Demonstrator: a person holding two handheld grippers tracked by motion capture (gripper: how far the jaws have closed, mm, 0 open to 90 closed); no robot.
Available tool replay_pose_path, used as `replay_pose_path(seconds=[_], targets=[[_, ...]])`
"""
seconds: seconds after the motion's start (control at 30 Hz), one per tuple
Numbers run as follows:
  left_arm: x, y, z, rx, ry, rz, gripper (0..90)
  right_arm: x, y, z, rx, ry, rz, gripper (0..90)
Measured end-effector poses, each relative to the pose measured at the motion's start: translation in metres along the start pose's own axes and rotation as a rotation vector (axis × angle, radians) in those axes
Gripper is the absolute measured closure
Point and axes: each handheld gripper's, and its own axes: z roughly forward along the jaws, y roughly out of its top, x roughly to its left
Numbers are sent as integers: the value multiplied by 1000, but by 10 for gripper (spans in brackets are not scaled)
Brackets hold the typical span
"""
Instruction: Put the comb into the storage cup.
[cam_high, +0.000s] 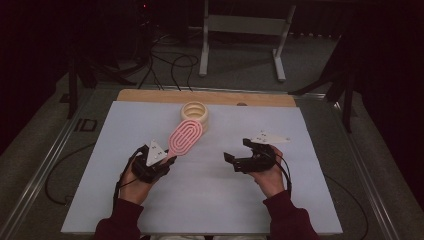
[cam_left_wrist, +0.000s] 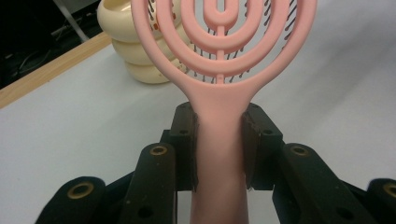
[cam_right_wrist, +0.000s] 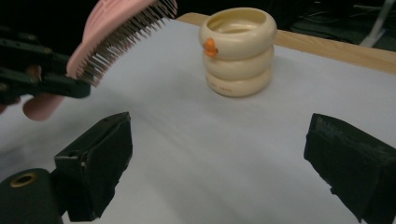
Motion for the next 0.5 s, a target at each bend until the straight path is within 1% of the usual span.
replay_pose_path(seconds=[0.07, 0.1, 0.3, 0.4, 0.5], targets=[[0, 0, 0, 0, 0, 0, 698, 1, 2, 2, 0, 4, 2, 79], [-1, 1, 1, -4, 3, 3, 698, 2, 5, 6, 1, 19, 12, 80], [-3, 0, 3, -12, 10, 9, 698, 6, 14, 15, 9, 43, 23, 79], [-3, 0, 4, -7, 12, 11, 698, 8, 17, 19, 11, 48, 29, 79], [-4, 0, 4, -14, 11, 15, 698, 9, 20, 22, 12, 52, 32, 79]])
